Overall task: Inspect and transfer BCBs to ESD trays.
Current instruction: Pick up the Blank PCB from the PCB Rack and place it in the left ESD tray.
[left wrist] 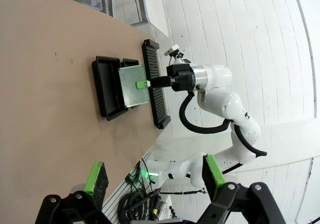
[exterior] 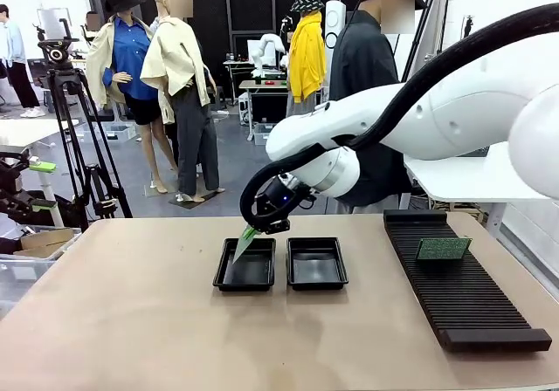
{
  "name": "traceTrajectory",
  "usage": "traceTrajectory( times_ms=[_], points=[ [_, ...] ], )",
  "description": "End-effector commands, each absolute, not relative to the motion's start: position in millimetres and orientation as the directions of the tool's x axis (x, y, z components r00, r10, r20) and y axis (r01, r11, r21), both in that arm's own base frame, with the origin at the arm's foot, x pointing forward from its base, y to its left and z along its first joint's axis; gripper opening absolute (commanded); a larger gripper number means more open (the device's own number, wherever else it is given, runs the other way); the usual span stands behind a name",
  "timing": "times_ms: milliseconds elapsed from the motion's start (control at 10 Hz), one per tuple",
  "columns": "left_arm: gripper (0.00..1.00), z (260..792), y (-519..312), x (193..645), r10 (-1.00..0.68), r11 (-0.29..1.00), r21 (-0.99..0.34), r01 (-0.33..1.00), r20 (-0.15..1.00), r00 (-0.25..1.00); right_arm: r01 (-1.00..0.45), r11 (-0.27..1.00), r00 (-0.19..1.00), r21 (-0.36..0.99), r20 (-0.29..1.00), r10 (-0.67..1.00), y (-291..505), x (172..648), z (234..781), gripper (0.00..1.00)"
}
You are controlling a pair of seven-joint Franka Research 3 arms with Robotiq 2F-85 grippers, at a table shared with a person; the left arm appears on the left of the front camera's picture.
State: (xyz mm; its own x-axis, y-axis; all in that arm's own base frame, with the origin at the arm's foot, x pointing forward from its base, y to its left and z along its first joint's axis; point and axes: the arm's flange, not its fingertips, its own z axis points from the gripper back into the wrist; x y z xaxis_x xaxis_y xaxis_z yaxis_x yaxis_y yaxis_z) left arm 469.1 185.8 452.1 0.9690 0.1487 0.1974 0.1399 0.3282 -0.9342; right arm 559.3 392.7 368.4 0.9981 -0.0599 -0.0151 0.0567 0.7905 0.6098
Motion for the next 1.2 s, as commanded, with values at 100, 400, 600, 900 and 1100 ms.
traceTrajectory(
  times_ms=[100,400,600,900,1100],
  points=[
    [1.00,454.7,186.1,469.1,0.157,0.335,-0.933,0.131,0.193,0.969,0.087,0.814,0.996,0.574,-0.029,-0.086,413.0,573.7,352.9,0.00],
    [1.00,454.7,186.1,469.1,0.157,0.335,-0.933,0.131,0.193,0.969,0.108,0.823,0.994,0.558,-0.048,-0.098,418.7,579.8,337.1,0.00],
    [1.00,454.7,186.1,469.1,0.157,0.335,-0.933,0.131,0.193,0.969,0.083,0.808,0.997,0.583,-0.049,-0.068,410.8,572.4,335.0,0.00],
    [1.00,454.7,186.1,469.1,0.157,0.335,-0.933,0.131,0.193,0.969,0.083,0.808,0.997,0.583,-0.049,-0.068,410.8,572.4,335.0,0.00],
    [1.00,454.7,186.1,469.1,0.157,0.335,-0.933,0.131,0.193,0.969,0.083,0.808,0.997,0.583,-0.049,-0.068,410.8,572.4,335.0,0.00]
  ],
)
